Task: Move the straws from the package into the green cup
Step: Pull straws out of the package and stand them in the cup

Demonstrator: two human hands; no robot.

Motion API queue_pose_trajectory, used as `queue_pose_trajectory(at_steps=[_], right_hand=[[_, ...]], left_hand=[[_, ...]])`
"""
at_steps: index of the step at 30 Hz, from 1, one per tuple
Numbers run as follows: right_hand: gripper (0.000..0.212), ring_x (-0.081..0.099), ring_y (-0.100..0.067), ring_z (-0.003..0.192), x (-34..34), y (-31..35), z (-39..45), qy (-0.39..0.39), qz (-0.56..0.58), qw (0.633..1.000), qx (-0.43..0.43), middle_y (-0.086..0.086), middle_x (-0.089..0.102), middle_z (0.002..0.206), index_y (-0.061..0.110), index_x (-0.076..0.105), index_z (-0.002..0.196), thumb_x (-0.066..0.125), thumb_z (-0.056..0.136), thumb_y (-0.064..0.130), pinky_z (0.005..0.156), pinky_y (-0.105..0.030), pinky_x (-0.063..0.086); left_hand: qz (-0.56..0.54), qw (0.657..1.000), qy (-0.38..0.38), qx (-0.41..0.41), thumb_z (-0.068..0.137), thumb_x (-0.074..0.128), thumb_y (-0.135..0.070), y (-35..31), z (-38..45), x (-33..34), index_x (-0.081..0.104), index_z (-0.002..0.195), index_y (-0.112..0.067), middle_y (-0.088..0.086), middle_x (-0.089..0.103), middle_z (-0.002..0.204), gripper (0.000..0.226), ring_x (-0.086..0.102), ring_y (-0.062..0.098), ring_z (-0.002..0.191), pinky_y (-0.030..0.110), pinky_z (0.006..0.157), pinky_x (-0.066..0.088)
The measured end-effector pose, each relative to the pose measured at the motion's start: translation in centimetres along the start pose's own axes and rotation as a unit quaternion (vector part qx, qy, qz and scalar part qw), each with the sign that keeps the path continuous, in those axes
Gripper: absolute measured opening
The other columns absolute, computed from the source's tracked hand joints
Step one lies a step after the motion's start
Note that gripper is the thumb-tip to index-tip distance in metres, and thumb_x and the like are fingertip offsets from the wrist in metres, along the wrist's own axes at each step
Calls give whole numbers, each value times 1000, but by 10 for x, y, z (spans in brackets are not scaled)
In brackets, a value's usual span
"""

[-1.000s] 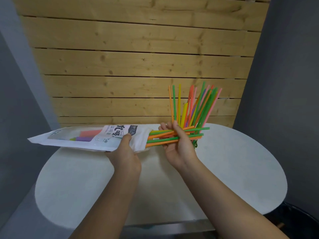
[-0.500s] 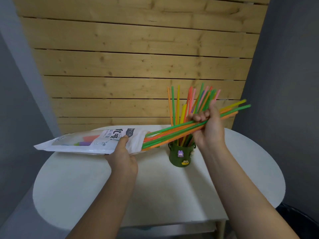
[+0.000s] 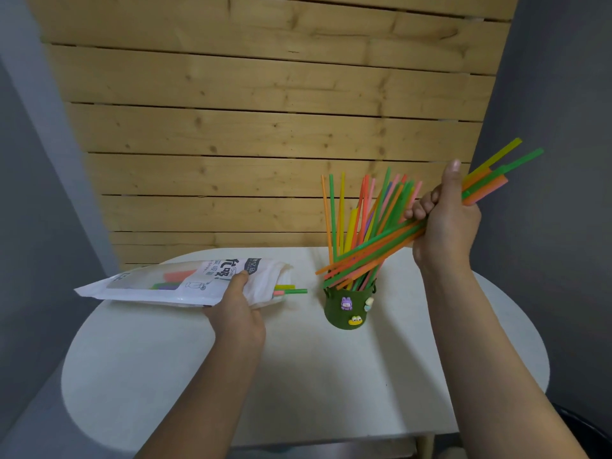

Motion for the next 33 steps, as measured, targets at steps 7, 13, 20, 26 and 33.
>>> queue_pose_trajectory(at_steps=[7, 13, 20, 26, 33], right_hand=[[41, 42, -10, 38, -2, 16, 5, -44, -55, 996, -45, 7, 39, 40, 12, 45, 72, 57, 88, 48, 48, -26, 43], [47, 45, -8, 41, 3, 7, 7, -53, -169, 983, -56, 4, 44, 46, 17, 44, 61, 53, 87, 55, 54, -28, 43], [41, 50, -7, 43, 0, -6, 11, -86, -220, 970, -56, 1, 48, 53, 17, 46, 67, 51, 89, 52, 56, -26, 47], [31, 53, -7, 45, -9, 4, 17, -130, -164, 974, -81, 5, 49, 54, 18, 49, 77, 51, 92, 44, 59, -26, 52], [21, 57, -9, 47, -13, 4, 21, -149, -145, 971, -114, 1, 53, 59, 25, 47, 81, 53, 92, 41, 61, -26, 56]], left_hand=[[-8, 1000, -1, -5, 86, 66, -1, -1, 0, -1, 47, 143, -13, 2, 61, 136, 61, 63, 17, 117, 25, 74, 58], [-9, 1000, -1, -4, 86, 66, 1, -2, -1, 0, 47, 142, -12, 3, 61, 135, 60, 64, 18, 113, 28, 75, 57], [-14, 1000, 10, -1, 87, 66, 0, -1, 1, 1, 45, 144, -15, 1, 59, 137, 62, 62, 18, 119, 33, 89, 57], [-15, 1000, 8, 1, 87, 64, 3, -2, 4, 1, 48, 142, -12, 3, 61, 135, 59, 64, 18, 114, 28, 73, 57], [-6, 1000, 3, -1, 87, 64, 1, -3, 6, 2, 49, 141, -12, 2, 61, 134, 57, 63, 19, 115, 31, 82, 57]])
Point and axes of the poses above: each hand's wrist, its own z-axis towards the middle knuckle, its own x-axis out of the palm, y = z × x, the point moved 6 cm from there along z, towards the middle knuckle
